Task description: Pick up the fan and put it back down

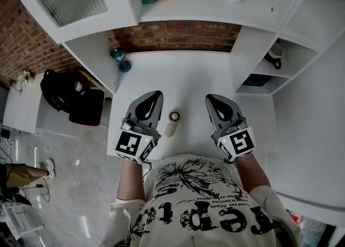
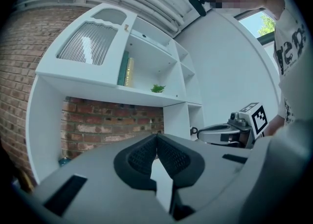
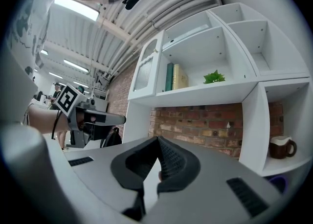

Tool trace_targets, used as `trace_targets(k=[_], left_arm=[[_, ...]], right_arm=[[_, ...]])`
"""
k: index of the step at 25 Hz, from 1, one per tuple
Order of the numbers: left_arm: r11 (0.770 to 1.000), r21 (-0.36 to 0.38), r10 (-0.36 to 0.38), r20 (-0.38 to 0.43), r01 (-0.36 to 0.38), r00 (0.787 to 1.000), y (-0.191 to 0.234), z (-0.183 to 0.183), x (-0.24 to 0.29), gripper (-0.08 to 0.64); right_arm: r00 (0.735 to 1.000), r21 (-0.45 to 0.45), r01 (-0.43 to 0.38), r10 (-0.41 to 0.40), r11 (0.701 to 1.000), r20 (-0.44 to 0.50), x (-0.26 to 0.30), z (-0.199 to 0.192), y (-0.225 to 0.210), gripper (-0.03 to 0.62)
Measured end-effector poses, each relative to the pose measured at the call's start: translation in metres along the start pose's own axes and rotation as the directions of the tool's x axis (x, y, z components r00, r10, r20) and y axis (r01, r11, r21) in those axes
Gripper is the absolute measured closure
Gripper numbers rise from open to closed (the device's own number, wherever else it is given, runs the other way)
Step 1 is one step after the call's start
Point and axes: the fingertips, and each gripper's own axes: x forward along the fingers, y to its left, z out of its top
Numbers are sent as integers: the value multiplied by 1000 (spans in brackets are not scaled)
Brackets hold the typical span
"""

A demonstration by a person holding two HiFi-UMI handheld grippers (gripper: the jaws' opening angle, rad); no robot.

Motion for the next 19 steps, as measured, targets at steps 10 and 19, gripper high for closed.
trace_targets(k=[10, 19], left_arm=[[1000, -26, -5, 15, 6, 1000, -6, 3, 4, 546], [1000, -6, 11, -31, -12, 999, -3, -3, 6, 546]], right_arm=[[1000, -42, 23, -23, 999, -2, 0, -1, -6, 580], [999, -74, 49, -50, 996, -14, 4, -3, -8, 580]])
